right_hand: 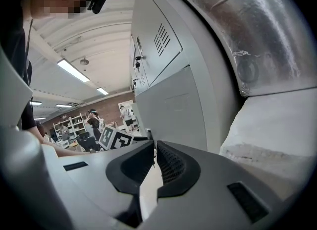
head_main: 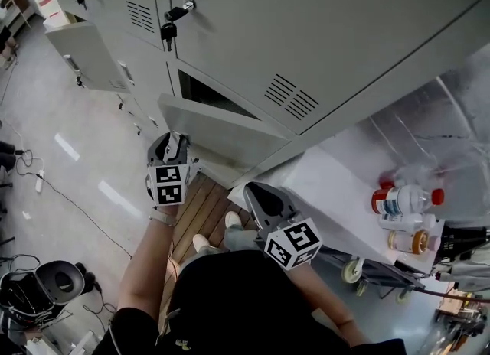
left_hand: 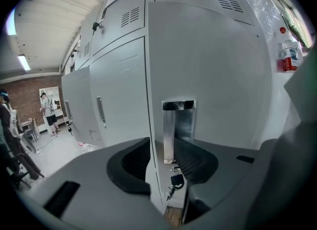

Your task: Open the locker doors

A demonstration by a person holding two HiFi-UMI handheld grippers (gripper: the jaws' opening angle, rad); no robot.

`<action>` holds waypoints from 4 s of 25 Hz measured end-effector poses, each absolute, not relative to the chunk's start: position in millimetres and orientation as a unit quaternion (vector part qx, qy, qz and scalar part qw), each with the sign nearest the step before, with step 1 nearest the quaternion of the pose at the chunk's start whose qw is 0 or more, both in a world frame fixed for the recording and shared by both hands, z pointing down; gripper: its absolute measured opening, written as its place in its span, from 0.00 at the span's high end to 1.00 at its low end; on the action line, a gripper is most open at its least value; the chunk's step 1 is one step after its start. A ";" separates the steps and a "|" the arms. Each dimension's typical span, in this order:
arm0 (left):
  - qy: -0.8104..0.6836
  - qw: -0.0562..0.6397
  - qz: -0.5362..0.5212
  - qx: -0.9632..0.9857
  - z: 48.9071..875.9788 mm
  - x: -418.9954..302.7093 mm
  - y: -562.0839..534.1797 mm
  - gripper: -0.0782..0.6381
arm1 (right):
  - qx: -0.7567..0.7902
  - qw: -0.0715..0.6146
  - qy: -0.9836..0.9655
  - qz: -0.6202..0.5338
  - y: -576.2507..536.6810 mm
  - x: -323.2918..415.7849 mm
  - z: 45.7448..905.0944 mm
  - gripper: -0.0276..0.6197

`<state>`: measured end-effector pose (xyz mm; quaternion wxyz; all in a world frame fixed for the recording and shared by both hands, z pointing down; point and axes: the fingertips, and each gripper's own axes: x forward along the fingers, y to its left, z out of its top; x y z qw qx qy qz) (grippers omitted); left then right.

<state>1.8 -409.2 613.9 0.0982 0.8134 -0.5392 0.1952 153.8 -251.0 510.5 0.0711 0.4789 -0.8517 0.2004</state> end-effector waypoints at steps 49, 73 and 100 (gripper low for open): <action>-0.424 0.103 0.231 0.870 626.3 71.0 -120.3 0.75 | 0.516 0.041 -0.832 0.197 -64.7 205.4 514.8 0.89; -0.364 0.102 0.190 0.906 537.7 -0.8 -131.9 0.77 | 0.557 -0.006 -0.829 0.048 -129.3 177.0 332.5 0.89; -0.544 0.101 0.115 0.825 451.9 -178.5 -197.7 0.81 | 0.531 -0.015 -0.841 -0.101 -360.5 -14.5 185.5 0.51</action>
